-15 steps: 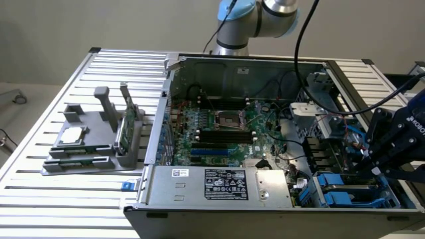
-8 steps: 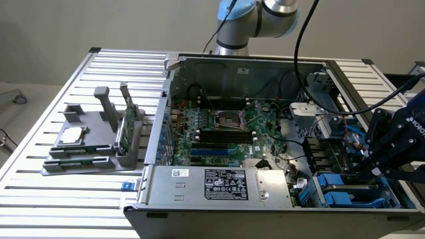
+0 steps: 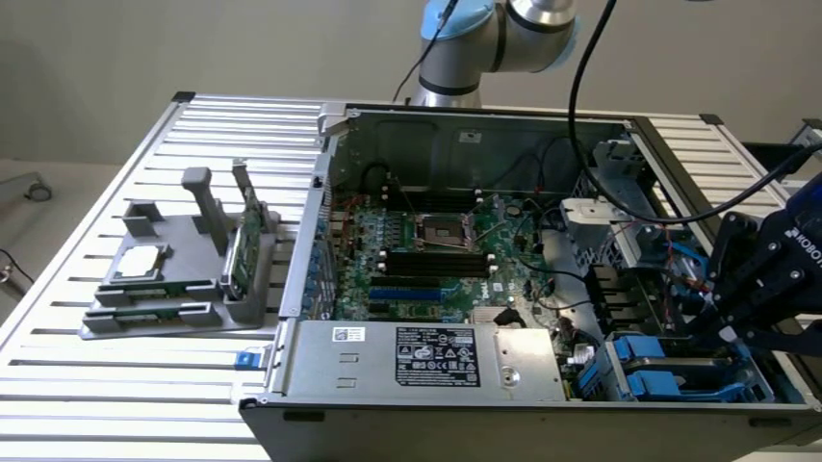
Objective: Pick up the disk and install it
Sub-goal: 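Insert the first disk wire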
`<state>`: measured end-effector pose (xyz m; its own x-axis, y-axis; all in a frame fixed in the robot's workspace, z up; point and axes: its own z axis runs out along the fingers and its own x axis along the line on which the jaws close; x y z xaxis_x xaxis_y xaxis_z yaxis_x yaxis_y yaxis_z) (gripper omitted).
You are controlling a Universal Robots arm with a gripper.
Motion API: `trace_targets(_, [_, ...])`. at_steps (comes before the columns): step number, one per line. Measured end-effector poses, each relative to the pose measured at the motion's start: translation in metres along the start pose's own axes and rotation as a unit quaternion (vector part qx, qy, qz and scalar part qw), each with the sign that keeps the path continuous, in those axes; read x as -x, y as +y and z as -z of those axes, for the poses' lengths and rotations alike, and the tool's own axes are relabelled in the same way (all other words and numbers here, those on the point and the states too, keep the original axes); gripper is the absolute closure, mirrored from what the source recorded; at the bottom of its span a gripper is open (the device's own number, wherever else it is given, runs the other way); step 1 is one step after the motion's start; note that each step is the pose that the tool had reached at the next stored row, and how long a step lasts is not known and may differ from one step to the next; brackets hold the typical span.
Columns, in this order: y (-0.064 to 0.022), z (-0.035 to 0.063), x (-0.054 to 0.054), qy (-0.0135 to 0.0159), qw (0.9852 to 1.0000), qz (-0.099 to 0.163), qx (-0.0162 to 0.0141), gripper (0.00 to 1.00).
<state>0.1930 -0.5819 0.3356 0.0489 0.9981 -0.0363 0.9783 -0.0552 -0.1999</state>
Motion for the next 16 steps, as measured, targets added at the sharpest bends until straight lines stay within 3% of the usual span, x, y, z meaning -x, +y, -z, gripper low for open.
trace_targets(9, [0.0005,-0.0023,-0.0002,-0.0053,1.0000,-0.001,0.0005,0.84])
trace_targets(16, [0.0008,-0.0042,-0.0002,-0.0121,0.9999,-0.002,0.0010,0.84])
